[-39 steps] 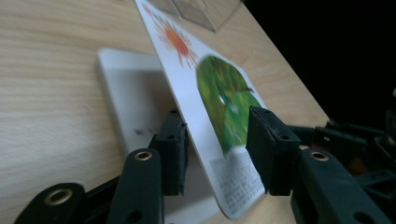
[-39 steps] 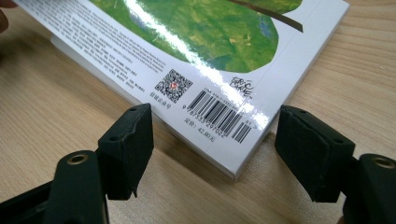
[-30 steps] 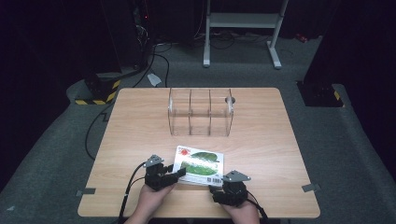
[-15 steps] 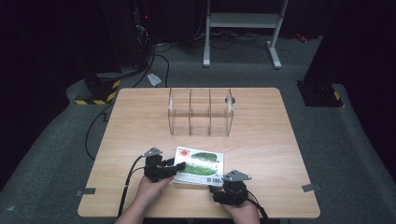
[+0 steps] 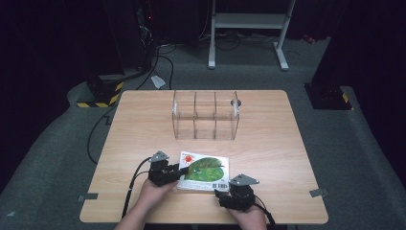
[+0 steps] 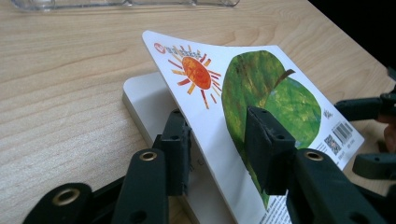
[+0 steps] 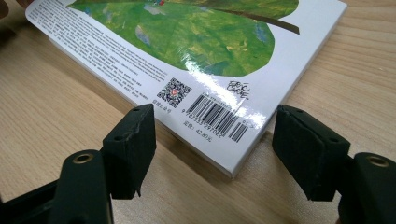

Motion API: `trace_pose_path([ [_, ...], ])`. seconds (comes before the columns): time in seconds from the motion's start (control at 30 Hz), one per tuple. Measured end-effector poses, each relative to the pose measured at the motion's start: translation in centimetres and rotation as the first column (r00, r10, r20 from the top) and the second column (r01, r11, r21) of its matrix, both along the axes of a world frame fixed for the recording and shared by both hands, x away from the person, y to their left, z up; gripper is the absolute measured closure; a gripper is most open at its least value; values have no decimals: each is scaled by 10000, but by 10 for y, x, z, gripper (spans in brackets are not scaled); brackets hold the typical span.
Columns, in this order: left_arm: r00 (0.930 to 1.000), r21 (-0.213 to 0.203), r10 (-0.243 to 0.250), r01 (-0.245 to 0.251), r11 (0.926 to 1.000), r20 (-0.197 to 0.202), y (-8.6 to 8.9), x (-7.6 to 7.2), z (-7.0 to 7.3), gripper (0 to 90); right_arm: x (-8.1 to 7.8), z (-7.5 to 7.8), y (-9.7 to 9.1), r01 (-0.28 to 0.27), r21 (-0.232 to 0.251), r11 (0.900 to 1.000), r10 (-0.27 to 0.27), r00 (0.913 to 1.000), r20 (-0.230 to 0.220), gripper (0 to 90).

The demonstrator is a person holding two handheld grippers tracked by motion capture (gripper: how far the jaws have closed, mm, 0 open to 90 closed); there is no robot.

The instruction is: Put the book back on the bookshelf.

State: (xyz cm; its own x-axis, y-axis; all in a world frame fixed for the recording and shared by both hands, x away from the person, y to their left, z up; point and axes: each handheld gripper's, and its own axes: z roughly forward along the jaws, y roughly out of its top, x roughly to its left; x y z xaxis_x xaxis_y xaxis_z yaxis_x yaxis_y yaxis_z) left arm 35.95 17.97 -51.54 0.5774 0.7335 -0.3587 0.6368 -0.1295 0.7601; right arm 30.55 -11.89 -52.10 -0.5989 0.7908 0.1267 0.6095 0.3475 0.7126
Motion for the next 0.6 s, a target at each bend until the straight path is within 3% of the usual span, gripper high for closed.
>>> trace_pose_path([
  [0.03,10000,0,0,0,10000,0,0,0,0,625,0,0,0,0,0,10000,0,10000,0,300],
  [0.1,9993,214,-101,93,9997,352,-1,-3,2,629,0,0,-1,4,89,10000,-4,10000,-77,295],
  [0.13,9973,350,-181,157,9993,709,-2,-7,3,641,0,0,-1,9,131,9999,-7,10000,-98,288],
  [0.17,9973,350,-181,157,9993,709,-2,-7,3,643,0,0,-1,-33,131,9999,34,10000,-83,287],
  [0.27,9914,457,-250,193,9988,1284,-2,-16,4,646,1,0,-2,-41,221,9997,44,9999,-144,284],
  [0.6,9771,680,-427,291,9973,2085,-2,-26,7,651,0,1,-4,2,483,9988,-1,10000,-24,283],
])
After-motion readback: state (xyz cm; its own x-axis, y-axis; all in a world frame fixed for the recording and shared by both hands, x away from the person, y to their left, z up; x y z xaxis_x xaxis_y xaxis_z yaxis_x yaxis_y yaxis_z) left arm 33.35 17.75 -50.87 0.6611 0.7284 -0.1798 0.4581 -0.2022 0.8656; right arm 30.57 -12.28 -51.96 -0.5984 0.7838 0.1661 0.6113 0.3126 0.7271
